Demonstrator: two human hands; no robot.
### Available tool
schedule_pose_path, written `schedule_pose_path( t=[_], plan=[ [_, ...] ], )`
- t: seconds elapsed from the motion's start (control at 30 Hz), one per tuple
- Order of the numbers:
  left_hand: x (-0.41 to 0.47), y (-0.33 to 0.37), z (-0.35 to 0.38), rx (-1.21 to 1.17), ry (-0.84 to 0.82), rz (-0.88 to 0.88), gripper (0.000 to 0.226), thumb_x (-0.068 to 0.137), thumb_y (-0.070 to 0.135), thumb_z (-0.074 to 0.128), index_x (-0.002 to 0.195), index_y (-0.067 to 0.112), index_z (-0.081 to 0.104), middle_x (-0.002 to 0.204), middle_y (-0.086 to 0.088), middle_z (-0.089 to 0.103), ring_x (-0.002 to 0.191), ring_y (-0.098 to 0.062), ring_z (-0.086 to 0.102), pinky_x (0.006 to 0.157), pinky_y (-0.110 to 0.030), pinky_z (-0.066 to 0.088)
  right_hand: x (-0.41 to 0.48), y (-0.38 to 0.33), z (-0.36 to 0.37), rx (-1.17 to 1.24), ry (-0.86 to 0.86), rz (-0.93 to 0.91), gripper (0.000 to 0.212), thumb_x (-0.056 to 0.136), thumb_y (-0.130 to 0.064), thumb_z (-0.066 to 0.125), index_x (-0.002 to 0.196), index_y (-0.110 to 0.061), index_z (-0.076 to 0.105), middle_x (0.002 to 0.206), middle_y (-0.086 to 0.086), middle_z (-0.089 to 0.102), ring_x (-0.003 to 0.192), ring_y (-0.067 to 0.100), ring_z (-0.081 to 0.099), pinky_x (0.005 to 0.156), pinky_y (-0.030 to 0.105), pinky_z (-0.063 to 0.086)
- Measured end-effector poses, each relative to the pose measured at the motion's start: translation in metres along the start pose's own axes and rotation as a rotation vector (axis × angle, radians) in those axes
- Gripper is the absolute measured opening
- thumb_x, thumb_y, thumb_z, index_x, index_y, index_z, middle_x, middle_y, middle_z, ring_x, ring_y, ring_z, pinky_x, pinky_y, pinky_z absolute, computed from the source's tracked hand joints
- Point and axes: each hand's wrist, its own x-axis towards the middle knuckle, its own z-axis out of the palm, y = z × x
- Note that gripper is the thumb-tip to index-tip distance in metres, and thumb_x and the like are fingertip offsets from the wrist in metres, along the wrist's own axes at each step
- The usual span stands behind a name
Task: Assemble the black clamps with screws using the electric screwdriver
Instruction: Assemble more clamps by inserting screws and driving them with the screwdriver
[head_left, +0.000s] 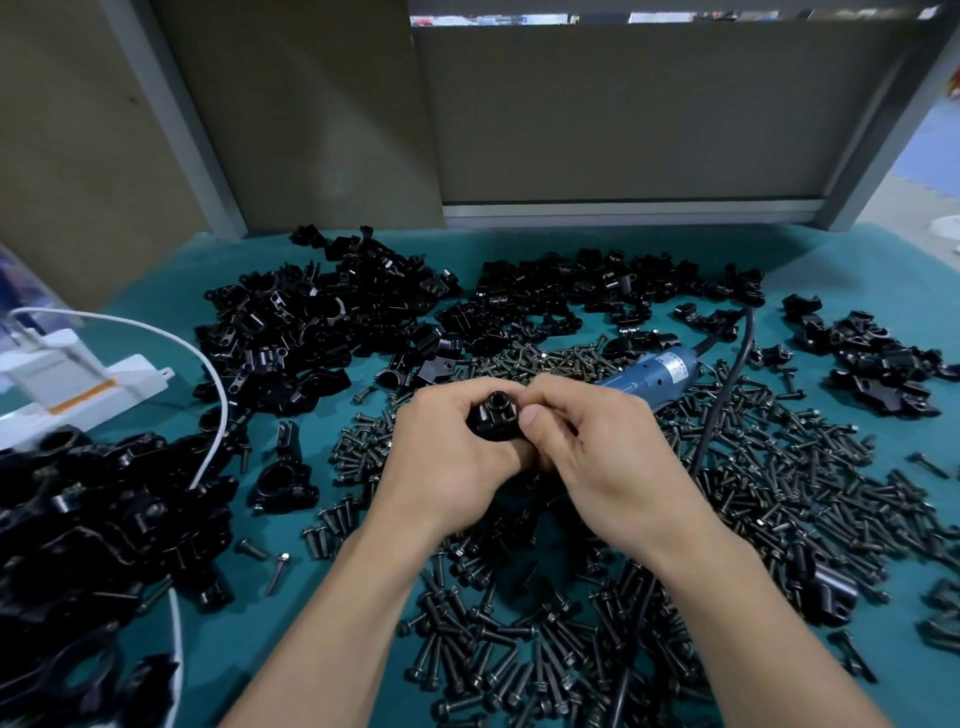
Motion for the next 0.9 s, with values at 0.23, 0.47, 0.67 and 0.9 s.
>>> schedule_pose_path(
  t=[0.23,0.47,0.67,0.9],
  plan=[
    [-0.003,0.001,-0.008,0.083,-0.005,0.074,0.039,0.078,0.006,0.082,0.089,0.043,0.08,0.069,0.015,0.073,0.051,-0.005,0.06,0.044,-0.026,0.047,0.001,-0.007,0.012,0.059,0.013,0.024,0.054,0.105,-0.016,0.051,0.057,-0.041,0.05,0.052,-0.016,0.044,0.052,0.006,0.04,0.05,0.02,0.029],
    [0.001,0.001,-0.006,0.088,0.069,0.04,0.041,0.075,0.003,0.083,0.083,0.043,0.08,0.069,0.02,0.073,0.059,0.001,0.064,0.048,-0.013,0.044,-0.003,-0.006,0.011,0.012,0.041,0.028,0.033,0.103,-0.026,0.056,0.07,-0.033,0.054,0.058,-0.01,0.055,0.053,0.006,0.046,0.05,0.021,0.036],
    [0.002,0.004,-0.005,0.079,0.065,-0.041,0.028,0.077,0.011,0.08,0.074,0.039,0.079,0.052,0.012,0.059,0.043,-0.003,0.042,0.04,-0.018,0.034,-0.006,-0.007,0.019,-0.021,0.133,-0.059,0.017,0.104,-0.021,0.057,0.096,-0.035,0.052,0.069,-0.01,0.062,0.064,0.008,0.052,0.054,0.018,0.039],
    [-0.002,0.007,-0.009,0.109,0.016,0.01,0.032,0.073,0.003,0.082,0.073,0.034,0.075,0.057,0.013,0.064,0.044,-0.002,0.051,0.041,-0.016,0.036,0.001,-0.012,0.014,-0.092,0.135,-0.16,0.038,0.104,-0.029,0.048,0.066,-0.029,0.044,0.057,-0.01,0.044,0.062,0.01,0.045,0.055,0.02,0.034]
  ],
)
